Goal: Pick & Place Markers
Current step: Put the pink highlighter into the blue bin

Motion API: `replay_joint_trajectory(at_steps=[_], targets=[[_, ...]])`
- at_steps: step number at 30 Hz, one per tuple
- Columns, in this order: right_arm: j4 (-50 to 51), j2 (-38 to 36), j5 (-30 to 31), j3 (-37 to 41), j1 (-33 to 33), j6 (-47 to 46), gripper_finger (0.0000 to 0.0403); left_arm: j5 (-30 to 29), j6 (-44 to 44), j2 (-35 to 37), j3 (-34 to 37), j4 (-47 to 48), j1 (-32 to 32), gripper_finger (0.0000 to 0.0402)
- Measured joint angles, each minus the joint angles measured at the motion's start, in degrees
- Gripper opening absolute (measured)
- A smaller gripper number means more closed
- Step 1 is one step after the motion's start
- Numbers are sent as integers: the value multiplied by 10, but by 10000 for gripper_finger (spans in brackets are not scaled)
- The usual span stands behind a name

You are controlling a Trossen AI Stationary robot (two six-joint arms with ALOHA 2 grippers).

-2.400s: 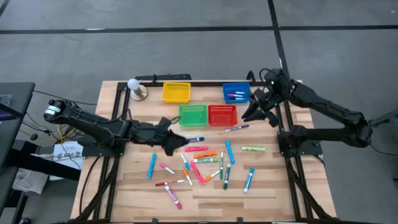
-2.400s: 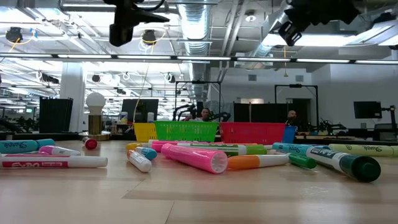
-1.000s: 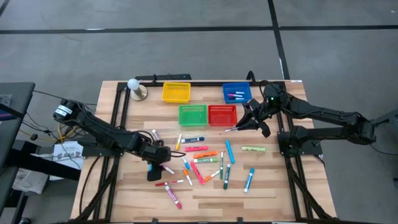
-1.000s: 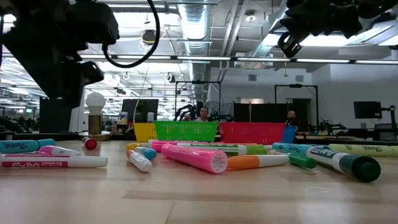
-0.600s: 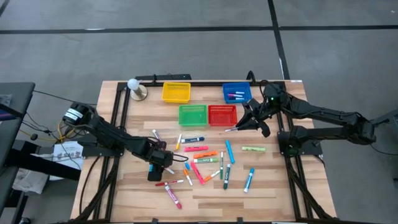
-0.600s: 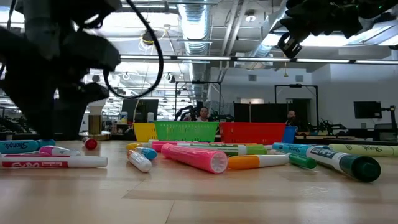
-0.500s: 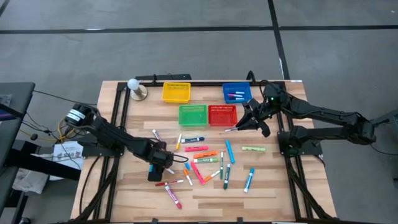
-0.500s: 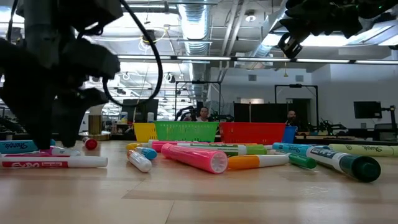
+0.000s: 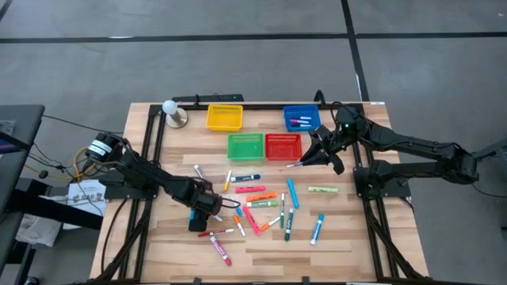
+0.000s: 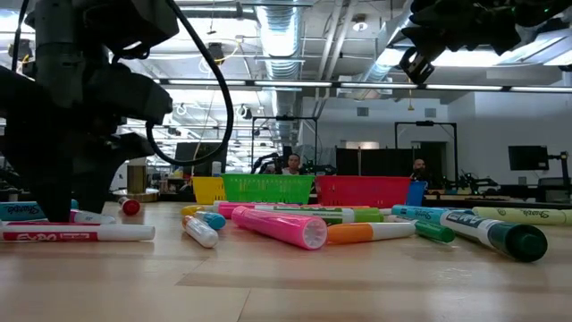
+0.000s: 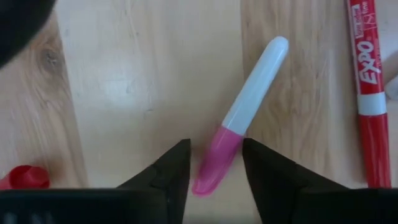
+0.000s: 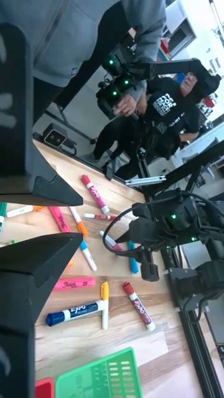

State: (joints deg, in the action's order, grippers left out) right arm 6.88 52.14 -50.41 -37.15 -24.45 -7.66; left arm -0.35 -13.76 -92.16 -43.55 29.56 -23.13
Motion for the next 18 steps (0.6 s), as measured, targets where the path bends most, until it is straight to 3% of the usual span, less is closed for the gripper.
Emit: replay_joint_trajectory(at_steps=[9, 18], targets=[[0, 0, 0, 0, 0, 0, 70, 12, -2, -1, 1, 0, 0, 40], [1, 0, 0, 0, 0, 0, 70, 12, -52, 0, 1, 0, 0, 51]])
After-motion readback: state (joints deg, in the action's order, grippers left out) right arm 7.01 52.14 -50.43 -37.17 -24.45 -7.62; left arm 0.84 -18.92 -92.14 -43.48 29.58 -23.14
